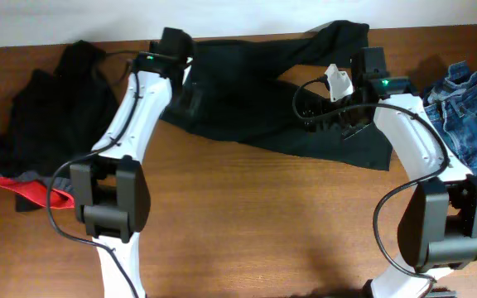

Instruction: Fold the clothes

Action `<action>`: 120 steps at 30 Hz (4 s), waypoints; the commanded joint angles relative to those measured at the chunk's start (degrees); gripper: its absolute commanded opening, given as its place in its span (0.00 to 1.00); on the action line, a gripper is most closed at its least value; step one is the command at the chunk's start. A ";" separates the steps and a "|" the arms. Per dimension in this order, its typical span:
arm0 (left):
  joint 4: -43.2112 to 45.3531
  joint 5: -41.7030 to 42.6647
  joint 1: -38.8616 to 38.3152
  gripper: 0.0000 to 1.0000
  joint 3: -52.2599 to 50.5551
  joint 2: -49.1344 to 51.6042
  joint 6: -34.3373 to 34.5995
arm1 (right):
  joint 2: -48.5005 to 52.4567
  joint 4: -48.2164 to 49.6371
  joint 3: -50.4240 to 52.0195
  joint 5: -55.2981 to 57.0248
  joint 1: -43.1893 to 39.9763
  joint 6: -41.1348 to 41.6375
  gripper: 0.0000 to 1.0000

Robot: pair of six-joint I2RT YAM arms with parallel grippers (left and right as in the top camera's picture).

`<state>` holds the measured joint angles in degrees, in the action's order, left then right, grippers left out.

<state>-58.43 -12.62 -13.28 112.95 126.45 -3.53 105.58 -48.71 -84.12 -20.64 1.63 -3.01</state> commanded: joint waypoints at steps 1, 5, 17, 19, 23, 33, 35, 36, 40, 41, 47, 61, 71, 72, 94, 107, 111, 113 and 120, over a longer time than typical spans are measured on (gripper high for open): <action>1.16 8.63 3.08 0.96 -2.47 -3.04 4.11 | -0.31 0.07 -0.74 0.33 -0.15 -0.17 0.99; 3.76 10.99 3.50 0.91 -5.84 -2.64 3.96 | -0.31 -0.02 -0.74 0.31 -0.15 -0.15 0.99; 17.40 12.63 3.52 0.63 -12.15 0.70 1.29 | -0.31 -1.07 -0.74 0.33 -0.15 -0.17 0.99; 18.03 12.68 3.58 0.62 -12.20 1.57 1.29 | -0.31 -1.03 -0.74 0.31 -0.15 -0.15 0.99; 19.78 12.70 3.54 0.41 -12.20 5.66 1.29 | -0.31 -1.20 -0.74 0.31 -0.15 -0.17 0.99; 14.97 13.31 3.54 0.01 -12.20 8.07 1.36 | -0.31 -1.27 -0.74 0.31 -0.15 -0.17 0.99; 8.31 13.31 3.54 0.01 -12.20 8.07 1.38 | -0.31 -1.22 -0.74 0.33 -0.15 -0.17 0.99; 6.36 13.31 3.54 0.01 -12.20 8.07 1.38 | -0.31 -1.20 -0.74 0.33 -0.15 -0.17 0.99; -1.75 13.33 3.54 0.01 -12.20 8.07 2.49 | -0.31 -1.64 -0.74 0.35 -0.15 -0.17 0.99; -3.65 13.35 3.54 0.01 -12.20 8.07 2.97 | -0.31 -2.08 -0.74 0.33 -0.17 -0.17 0.99; -10.75 13.27 3.56 0.01 -12.20 7.85 4.87 | -0.33 -7.67 -0.74 2.27 -1.11 0.70 0.90; -19.04 12.22 0.48 0.01 -12.20 -2.78 5.31 | -0.33 -15.43 -0.76 2.49 -5.20 4.13 0.88; -14.88 10.27 0.20 0.01 -12.41 -6.25 5.55 | -0.04 -7.32 -0.42 8.94 -5.20 4.13 0.04; -14.49 10.25 0.20 0.01 -12.41 -6.25 5.73 | 0.09 -7.19 -0.42 9.35 -5.20 4.13 0.04; 9.09 15.21 -0.07 0.01 -33.22 -6.21 10.86 | 9.29 -4.81 0.02 15.37 -5.86 12.98 0.04; 18.99 12.66 -0.07 0.01 -42.16 -6.14 22.21 | 9.29 2.12 12.37 14.67 -7.82 15.54 0.04; 17.42 12.87 -0.09 0.01 -44.15 -6.14 23.26 | 9.29 -2.99 12.83 11.78 -7.80 15.74 0.04; 16.61 13.35 -0.09 0.01 -45.64 -6.14 23.69 | 9.29 -5.11 12.83 11.63 -7.69 15.74 0.04; 12.11 17.62 -0.09 0.01 -51.15 -6.14 23.63 | 9.29 -11.91 12.85 11.56 -7.72 15.74 0.04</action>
<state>-40.38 2.59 -13.32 70.28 113.08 19.20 113.95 -58.87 -72.82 -9.54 -5.65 12.05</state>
